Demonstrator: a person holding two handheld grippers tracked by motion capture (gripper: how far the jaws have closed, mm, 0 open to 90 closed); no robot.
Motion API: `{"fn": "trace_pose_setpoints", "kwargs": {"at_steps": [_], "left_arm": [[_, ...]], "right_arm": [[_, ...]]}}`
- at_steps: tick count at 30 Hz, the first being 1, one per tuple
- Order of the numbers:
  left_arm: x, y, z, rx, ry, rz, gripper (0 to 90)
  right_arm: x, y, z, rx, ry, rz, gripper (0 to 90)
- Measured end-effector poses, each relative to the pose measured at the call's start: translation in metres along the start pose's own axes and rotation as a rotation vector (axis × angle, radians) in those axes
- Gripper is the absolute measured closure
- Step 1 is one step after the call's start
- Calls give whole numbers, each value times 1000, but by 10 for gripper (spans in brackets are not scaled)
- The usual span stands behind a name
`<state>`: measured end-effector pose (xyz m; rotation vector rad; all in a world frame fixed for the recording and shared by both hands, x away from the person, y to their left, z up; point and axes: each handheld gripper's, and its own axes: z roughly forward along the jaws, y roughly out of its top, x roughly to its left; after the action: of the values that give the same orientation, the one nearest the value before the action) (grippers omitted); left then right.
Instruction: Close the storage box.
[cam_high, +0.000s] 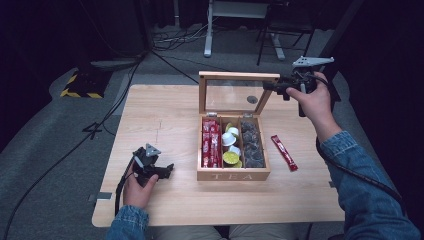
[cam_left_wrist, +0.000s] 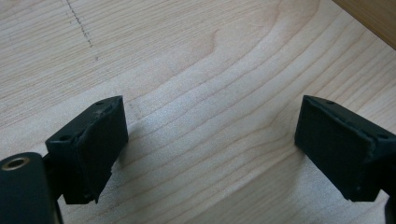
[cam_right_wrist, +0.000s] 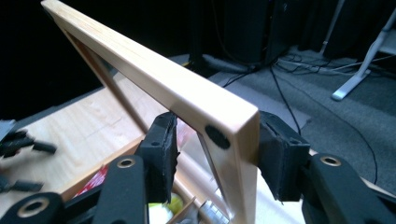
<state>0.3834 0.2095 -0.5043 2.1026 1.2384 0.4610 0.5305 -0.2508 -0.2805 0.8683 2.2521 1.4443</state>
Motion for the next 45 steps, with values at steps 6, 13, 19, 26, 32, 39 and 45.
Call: {"fn": "trace_pose_setpoints", "kwargs": {"at_steps": [6,13,19,26,32,39,45], "left_arm": [[0,0,0,0,0,0,99],[0,0,0,0,0,1,99],[0,0,0,0,-1,0,99],[0,0,0,0,-1,-2,99],[0,0,0,0,-2,-2,99],[0,0,0,0,-3,-4,99],[0,0,0,-2,-3,-4,99]], "right_arm": [[11,-4,-6,26,-4,-19,507],[20,-11,-11,56,-5,-26,435],[30,-17,-16,79,-10,-62,422],[44,-28,-23,115,-11,-103,420],[57,-39,-28,142,-15,-132,420],[70,-52,-32,167,-17,-158,402],[79,-65,-34,188,-11,-186,371]]}}
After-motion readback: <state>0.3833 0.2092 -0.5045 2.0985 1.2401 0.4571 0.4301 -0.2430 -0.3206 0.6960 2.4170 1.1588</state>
